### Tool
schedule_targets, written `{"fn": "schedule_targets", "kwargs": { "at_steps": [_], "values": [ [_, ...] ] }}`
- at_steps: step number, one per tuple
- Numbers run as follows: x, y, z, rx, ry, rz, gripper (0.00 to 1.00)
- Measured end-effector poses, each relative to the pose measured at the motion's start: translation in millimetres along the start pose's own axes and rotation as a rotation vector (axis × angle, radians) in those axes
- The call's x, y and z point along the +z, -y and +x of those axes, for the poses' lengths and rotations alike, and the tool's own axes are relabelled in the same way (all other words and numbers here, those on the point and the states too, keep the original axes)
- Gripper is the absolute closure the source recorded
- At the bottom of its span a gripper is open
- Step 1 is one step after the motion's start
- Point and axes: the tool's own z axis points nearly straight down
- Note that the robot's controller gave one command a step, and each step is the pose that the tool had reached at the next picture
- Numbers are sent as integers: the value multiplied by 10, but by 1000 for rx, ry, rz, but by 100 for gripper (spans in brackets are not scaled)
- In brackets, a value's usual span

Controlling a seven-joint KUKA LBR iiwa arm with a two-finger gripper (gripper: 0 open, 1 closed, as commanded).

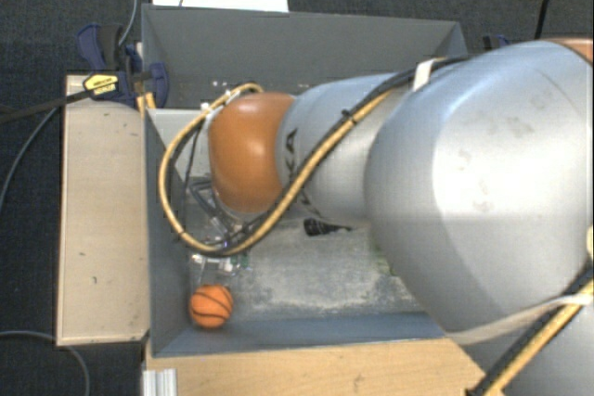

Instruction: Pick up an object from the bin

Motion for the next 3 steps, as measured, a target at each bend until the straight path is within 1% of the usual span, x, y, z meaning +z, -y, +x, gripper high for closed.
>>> {"fn": "schedule_targets", "kwargs": {
  "at_steps": [1,3],
  "values": [
    [112,175,164,198,-4,0,100],
    [79,181,170,199,-4,1,100]
  ]
}}
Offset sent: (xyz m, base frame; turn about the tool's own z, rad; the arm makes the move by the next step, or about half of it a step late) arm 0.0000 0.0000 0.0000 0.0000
